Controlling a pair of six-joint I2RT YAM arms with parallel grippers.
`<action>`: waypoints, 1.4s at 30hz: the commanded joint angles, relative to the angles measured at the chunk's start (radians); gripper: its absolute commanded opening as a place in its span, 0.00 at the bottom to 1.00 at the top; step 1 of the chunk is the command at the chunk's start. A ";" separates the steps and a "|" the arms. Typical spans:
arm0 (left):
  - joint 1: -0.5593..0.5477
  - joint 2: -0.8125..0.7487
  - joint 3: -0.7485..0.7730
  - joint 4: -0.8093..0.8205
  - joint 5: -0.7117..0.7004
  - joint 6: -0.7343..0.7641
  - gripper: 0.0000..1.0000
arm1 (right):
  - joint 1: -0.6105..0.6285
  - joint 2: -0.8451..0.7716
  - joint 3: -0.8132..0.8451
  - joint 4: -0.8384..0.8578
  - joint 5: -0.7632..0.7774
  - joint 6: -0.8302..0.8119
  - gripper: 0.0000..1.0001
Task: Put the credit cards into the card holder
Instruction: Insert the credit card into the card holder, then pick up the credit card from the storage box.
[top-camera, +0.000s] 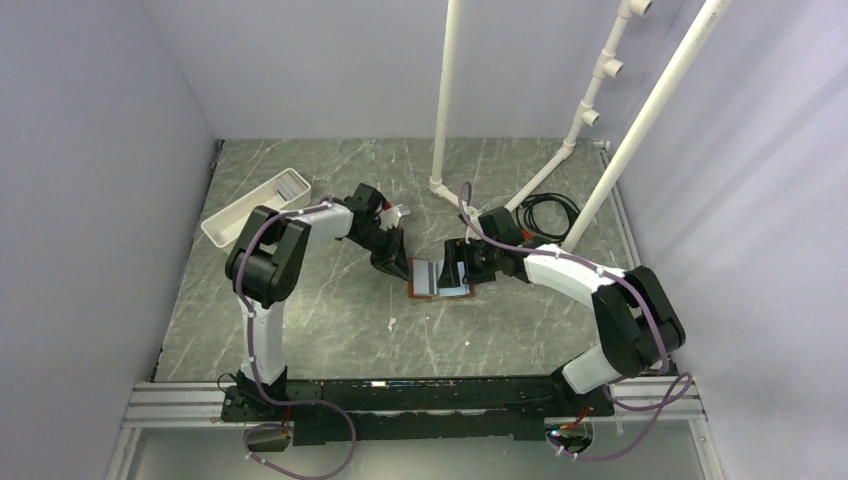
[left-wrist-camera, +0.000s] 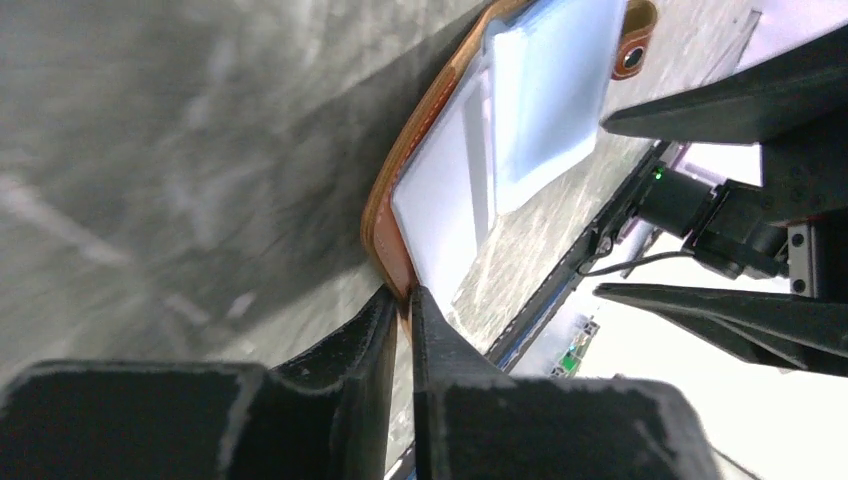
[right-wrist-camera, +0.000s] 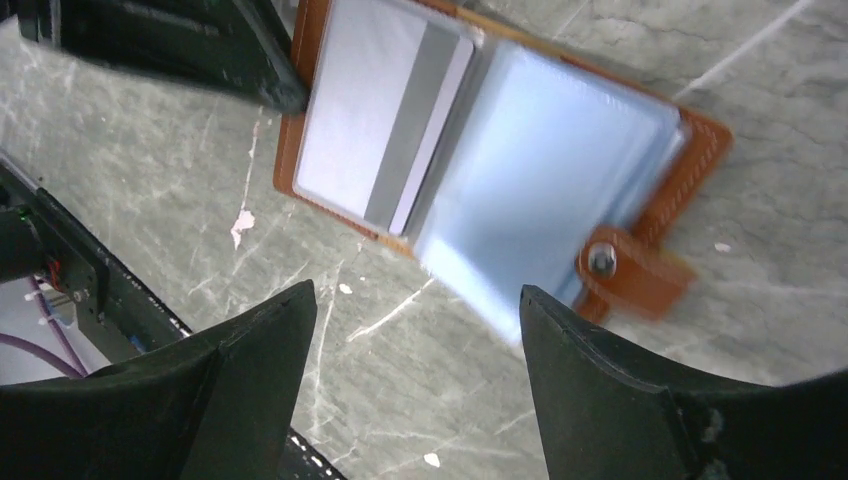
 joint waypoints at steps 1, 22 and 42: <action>0.072 -0.044 0.125 -0.304 -0.064 0.211 0.26 | -0.007 -0.101 0.012 -0.042 0.043 -0.006 0.78; 0.634 -0.198 0.291 0.075 -0.660 -0.364 0.97 | -0.063 -0.112 -0.031 0.008 -0.030 -0.032 0.79; 0.642 0.079 0.395 0.190 -0.550 -0.449 0.95 | -0.091 -0.123 -0.048 0.012 -0.033 -0.032 0.79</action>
